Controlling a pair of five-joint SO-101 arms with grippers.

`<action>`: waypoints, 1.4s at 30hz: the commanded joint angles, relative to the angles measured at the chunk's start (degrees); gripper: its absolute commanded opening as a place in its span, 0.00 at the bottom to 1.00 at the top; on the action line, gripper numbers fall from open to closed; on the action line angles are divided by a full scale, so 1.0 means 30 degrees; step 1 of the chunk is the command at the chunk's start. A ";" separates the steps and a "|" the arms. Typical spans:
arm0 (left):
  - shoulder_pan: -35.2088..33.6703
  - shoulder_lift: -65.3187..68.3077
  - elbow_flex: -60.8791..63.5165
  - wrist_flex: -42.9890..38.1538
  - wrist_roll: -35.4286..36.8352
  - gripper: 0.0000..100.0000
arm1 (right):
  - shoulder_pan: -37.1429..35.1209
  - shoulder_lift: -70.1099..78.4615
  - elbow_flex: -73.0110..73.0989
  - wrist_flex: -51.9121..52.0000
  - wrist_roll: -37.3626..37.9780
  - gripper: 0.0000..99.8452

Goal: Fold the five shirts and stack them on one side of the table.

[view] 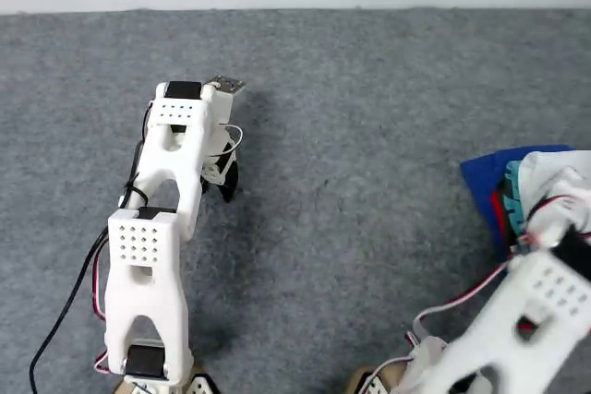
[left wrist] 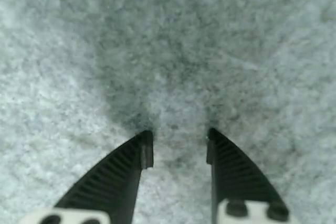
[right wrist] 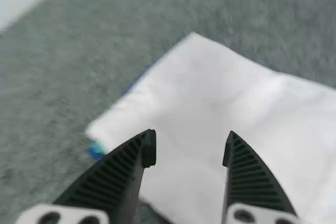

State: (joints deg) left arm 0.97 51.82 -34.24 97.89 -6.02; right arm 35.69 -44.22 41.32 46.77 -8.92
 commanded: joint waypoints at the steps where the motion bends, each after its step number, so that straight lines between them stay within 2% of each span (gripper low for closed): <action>1: 0.0733 0.0586 0.0835 0.0733 -0.0088 0.17 | -0.1919 -0.1451 0.0352 0.2007 0.0674 0.21; 3: 0.1143 0.0762 0.1216 0.0733 -0.0059 0.17 | -0.3766 -0.1128 0.1641 0.2330 0.1612 0.21; 10: 0.1231 0.0791 0.1216 0.0821 -0.0059 0.17 | -1.1648 -0.0835 0.6623 0.2271 0.8264 0.21; 14: 0.1201 0.0791 0.1216 0.0821 -0.0059 0.17 | -1.4051 -0.0806 0.9114 0.0835 0.9758 0.19; 18: 0.1201 0.0791 0.1216 0.0821 -0.0088 0.17 | -1.4462 -0.0952 1.0784 0.0337 1.0842 0.13; 21: 0.1201 0.0791 0.1216 0.0821 -0.0088 0.17 | -1.4667 -0.0982 1.2103 0.0278 1.1341 0.13; 35: 0.1172 0.0791 0.1216 0.0821 -0.0088 0.17 | -1.4403 -0.0982 1.3421 -0.0220 1.1136 0.13; 42: 0.1172 0.0791 0.1216 0.0821 -0.0088 0.17 | -1.4403 -0.0982 1.3363 -0.0396 0.6535 0.13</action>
State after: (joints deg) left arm 2.81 52.09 -33.10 98.51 -5.93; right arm -7.91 -47.30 81.49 45.98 15.25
